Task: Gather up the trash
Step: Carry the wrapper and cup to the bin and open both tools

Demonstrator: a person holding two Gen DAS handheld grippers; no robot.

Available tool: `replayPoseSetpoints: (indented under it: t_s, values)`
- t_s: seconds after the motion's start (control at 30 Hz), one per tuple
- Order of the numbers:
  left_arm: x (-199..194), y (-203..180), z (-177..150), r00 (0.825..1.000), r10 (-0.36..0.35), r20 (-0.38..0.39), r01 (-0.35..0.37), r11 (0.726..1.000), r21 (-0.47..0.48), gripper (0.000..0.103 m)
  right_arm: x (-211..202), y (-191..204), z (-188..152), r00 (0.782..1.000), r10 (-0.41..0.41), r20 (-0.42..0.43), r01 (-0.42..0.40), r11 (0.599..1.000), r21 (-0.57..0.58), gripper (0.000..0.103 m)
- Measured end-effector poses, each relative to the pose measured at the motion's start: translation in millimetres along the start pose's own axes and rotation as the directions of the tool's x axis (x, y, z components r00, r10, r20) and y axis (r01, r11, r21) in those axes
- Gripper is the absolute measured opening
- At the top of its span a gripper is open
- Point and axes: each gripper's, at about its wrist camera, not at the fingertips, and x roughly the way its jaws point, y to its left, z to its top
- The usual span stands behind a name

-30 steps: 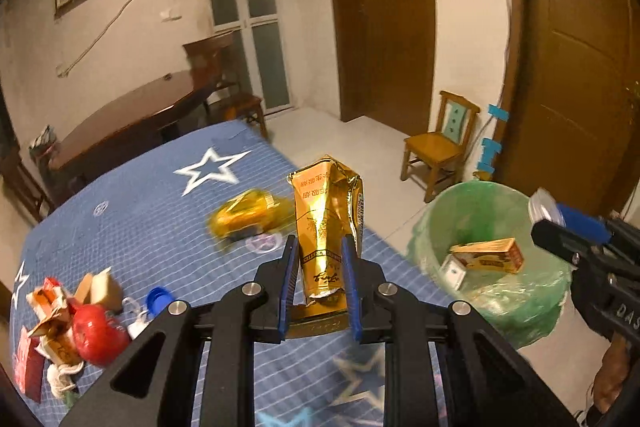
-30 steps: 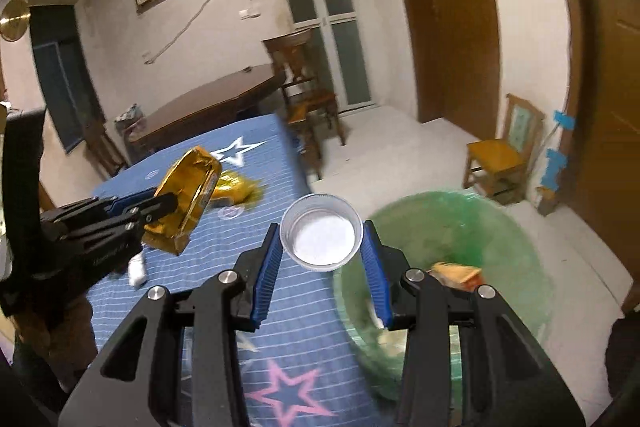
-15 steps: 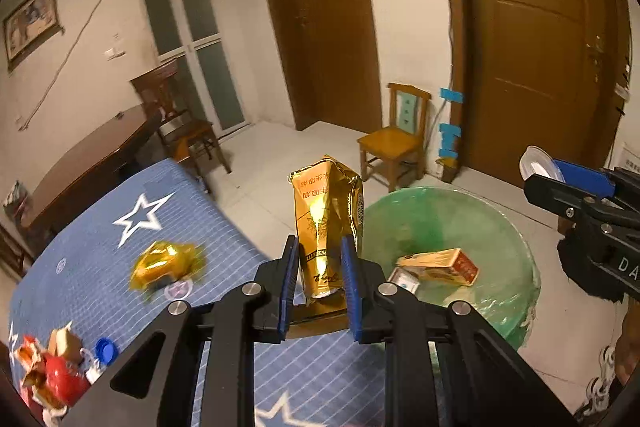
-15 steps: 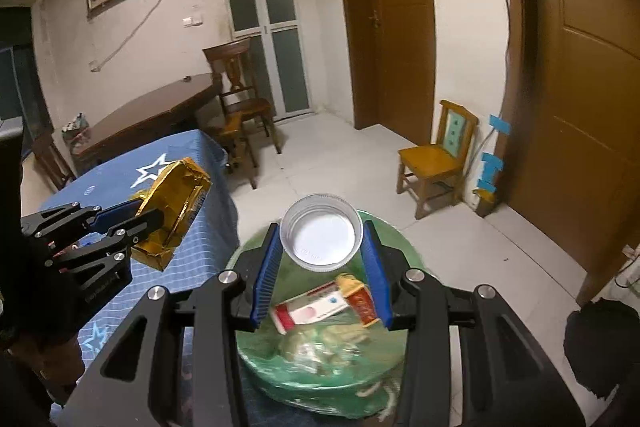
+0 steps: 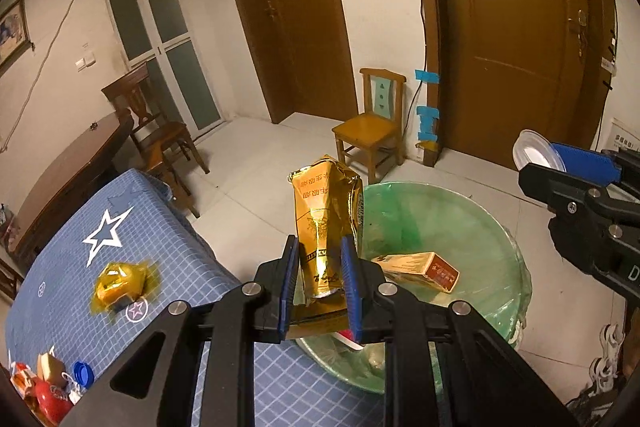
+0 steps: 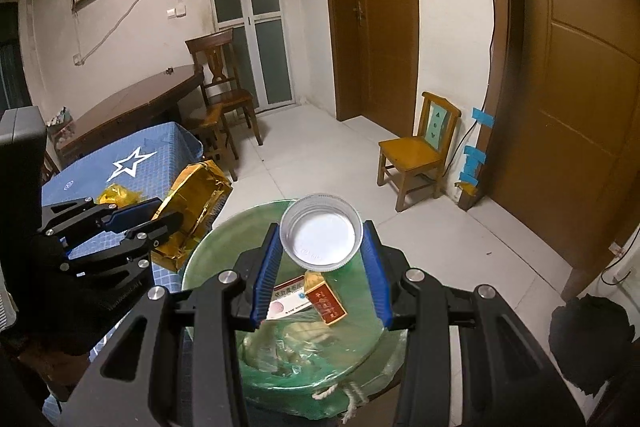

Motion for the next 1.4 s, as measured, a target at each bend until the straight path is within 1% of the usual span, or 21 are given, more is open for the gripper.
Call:
replayPoseSetpoints:
  t_s: [0.1,0.33,0.47,0.53,0.57,0.6,0.63,0.67,0.9,1.0,1.03,1.13,1.27,1.4]
  values:
    - [7,0,0,1.0,-0.012,-0.011,0.012,1.0,0.001,0.023,2,-3,0,1.0,-0.001,-0.01,0.001,1.0,0.004,0.039]
    - [25,2,-2,0.999,-0.034,-0.04,0.034,0.999,0.001,0.023,16,-3,0,0.998,0.027,-0.05,-0.026,0.999,0.018,0.039]
    - [36,12,0,0.997,-0.054,-0.047,0.053,0.998,-0.025,0.023,24,-2,4,0.997,0.039,-0.062,-0.038,0.999,0.015,0.039]
    - [42,20,4,0.994,-0.098,-0.048,0.095,0.994,-0.051,0.028,32,2,5,0.995,0.054,-0.082,-0.054,0.999,-0.003,0.039]
    - [43,23,5,0.993,-0.108,-0.05,0.105,0.993,-0.062,0.031,34,2,5,0.995,0.055,-0.086,-0.056,0.998,-0.005,0.042]
    - [45,28,6,0.993,-0.11,-0.053,0.105,0.991,-0.083,0.036,37,2,5,0.995,0.048,-0.092,-0.049,0.999,-0.002,0.053]
    - [46,31,7,0.992,-0.11,-0.056,0.104,0.99,-0.096,0.049,40,0,5,0.994,0.047,-0.096,-0.047,0.999,0.005,0.056]
    - [47,37,7,0.992,-0.119,-0.049,0.113,0.987,-0.113,0.053,41,0,5,0.994,0.054,-0.094,-0.054,0.999,0.01,0.056]
    - [49,50,1,0.99,-0.121,-0.066,0.112,0.985,-0.129,0.053,41,-6,2,0.993,0.059,-0.099,-0.056,0.998,0.036,0.056]
    - [48,48,-3,0.99,-0.122,-0.073,0.112,0.984,-0.137,0.054,41,-7,0,0.993,0.063,-0.101,-0.059,0.997,0.038,0.056]
    - [47,46,-4,0.99,-0.121,-0.072,0.111,0.985,-0.134,0.055,40,-5,-1,0.993,0.064,-0.1,-0.061,0.997,0.037,0.056]
    - [39,48,-13,0.995,-0.083,-0.061,0.075,0.99,-0.117,0.058,39,-3,-3,0.993,0.072,-0.094,-0.069,0.997,0.034,0.056]
    - [26,58,-28,0.997,-0.035,-0.063,0.027,0.991,-0.132,0.059,35,5,-5,0.995,0.072,-0.066,-0.07,0.997,0.038,0.056]
    - [1,76,-49,0.998,0.033,-0.05,-0.04,0.989,-0.139,0.062,29,22,-7,0.992,0.119,-0.032,-0.117,0.992,0.044,0.056]
